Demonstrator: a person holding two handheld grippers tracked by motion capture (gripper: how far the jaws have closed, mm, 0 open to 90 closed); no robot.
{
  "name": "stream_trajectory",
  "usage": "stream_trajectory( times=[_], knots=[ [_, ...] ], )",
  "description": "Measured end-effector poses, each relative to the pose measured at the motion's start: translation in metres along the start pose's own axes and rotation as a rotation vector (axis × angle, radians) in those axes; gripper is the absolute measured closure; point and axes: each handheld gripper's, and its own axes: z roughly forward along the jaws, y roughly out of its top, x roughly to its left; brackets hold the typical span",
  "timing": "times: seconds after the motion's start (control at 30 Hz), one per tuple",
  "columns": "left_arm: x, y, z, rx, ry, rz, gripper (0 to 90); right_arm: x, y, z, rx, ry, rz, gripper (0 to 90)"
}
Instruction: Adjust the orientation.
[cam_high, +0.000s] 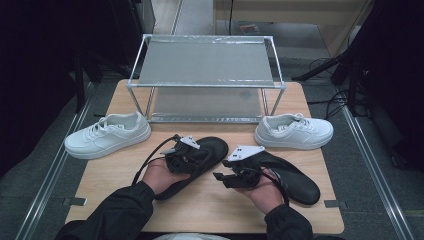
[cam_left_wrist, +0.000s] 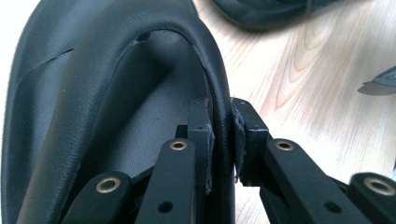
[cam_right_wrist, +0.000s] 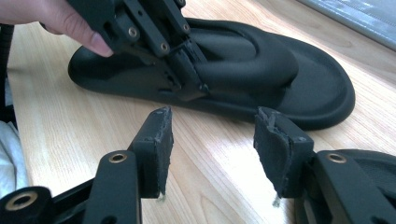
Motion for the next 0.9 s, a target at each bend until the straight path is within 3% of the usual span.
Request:
stream_trajectory(
  times=[0.2, 0.37, 0.47, 0.6, 0.8, 0.83, 0.9],
  knots=[
    [0.003, -0.001, 0.000, 0.002, -0.008, 0.000, 73.8, 0.000, 0.000, 0.003, -0.002, -0.003, 0.004, 48.5],
    [0.008, -0.003, -0.008, 0.005, -0.009, -0.012, 62.8, -0.001, 0.000, 0.006, 0.004, -0.013, 0.013, 48.6],
    [0.007, -0.005, -0.019, -0.014, -0.015, -0.022, 59.9, 0.000, 0.001, 0.007, 0.005, -0.014, 0.014, 48.5],
    [0.007, -0.011, -0.043, -0.053, -0.002, 0.005, 56.6, 0.003, 0.001, 0.012, 0.006, -0.009, 0.006, 48.6],
    [0.016, -0.017, -0.062, -0.101, -0.008, -0.020, 57.4, 0.008, 0.003, 0.016, -0.006, -0.013, 0.001, 49.4],
    [0.020, -0.018, -0.064, -0.099, -0.027, -0.033, 67.4, 0.010, 0.003, 0.018, -0.006, -0.009, -0.002, 50.3],
    [0.027, -0.022, -0.071, -0.100, -0.015, -0.049, 73.6, 0.011, 0.003, 0.022, -0.006, -0.007, -0.009, 51.1]
  ],
)
